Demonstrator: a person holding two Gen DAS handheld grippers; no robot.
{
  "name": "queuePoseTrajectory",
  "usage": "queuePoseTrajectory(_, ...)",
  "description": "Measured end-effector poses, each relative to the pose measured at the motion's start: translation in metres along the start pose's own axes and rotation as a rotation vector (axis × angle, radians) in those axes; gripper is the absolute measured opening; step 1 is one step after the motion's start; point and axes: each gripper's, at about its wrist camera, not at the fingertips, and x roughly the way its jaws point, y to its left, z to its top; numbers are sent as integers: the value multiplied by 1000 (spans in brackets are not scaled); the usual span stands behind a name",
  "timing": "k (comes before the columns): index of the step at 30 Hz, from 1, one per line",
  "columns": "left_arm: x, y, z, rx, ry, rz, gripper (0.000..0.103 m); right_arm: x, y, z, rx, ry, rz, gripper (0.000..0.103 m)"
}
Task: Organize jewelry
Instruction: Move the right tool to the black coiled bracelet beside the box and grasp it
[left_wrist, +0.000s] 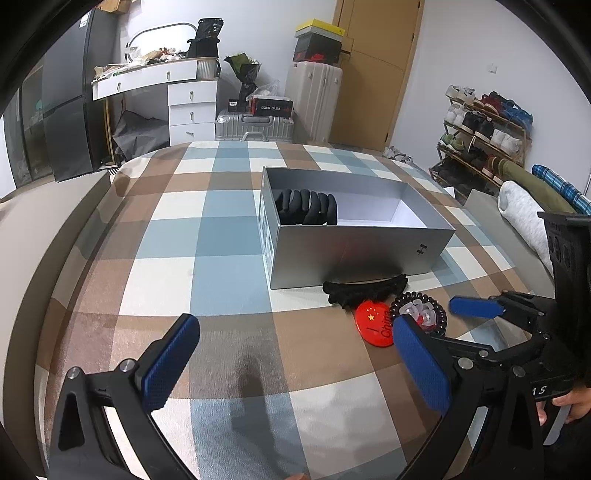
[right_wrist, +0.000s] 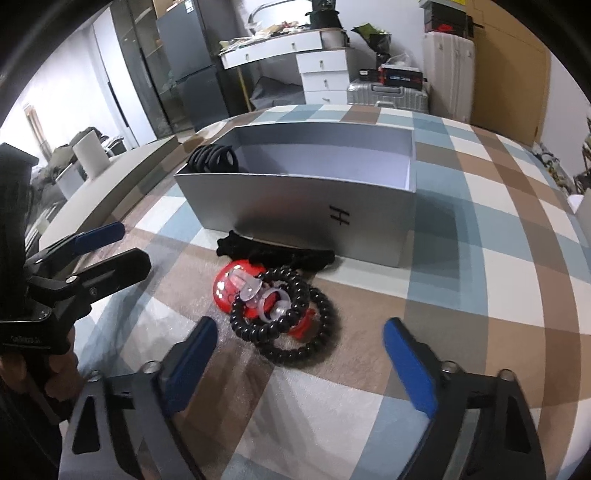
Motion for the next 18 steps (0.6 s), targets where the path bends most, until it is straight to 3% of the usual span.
queuePoseTrajectory(5, 2, 2, 0, -7, 6, -4, 102, 2, 2, -3, -28, 20, 42, 66)
queuePoseTrajectory(8, 1, 1, 0, -3, 5, -4, 102, -1, 2, -2, -17, 3, 52, 64)
queuePoseTrajectory(13, 2, 1, -1, -3, 9, -6, 102, -3, 1, -1, 6, -22, 89, 52)
queuePoseTrajectory(15, 2, 0, -1, -1, 8, -7, 102, -3, -1, -1, 28, -25, 105, 36)
queuePoseTrajectory(18, 1, 0, -1, 2, 5, -11, 102, -6, -4, 0, 41, -29, 108, 25)
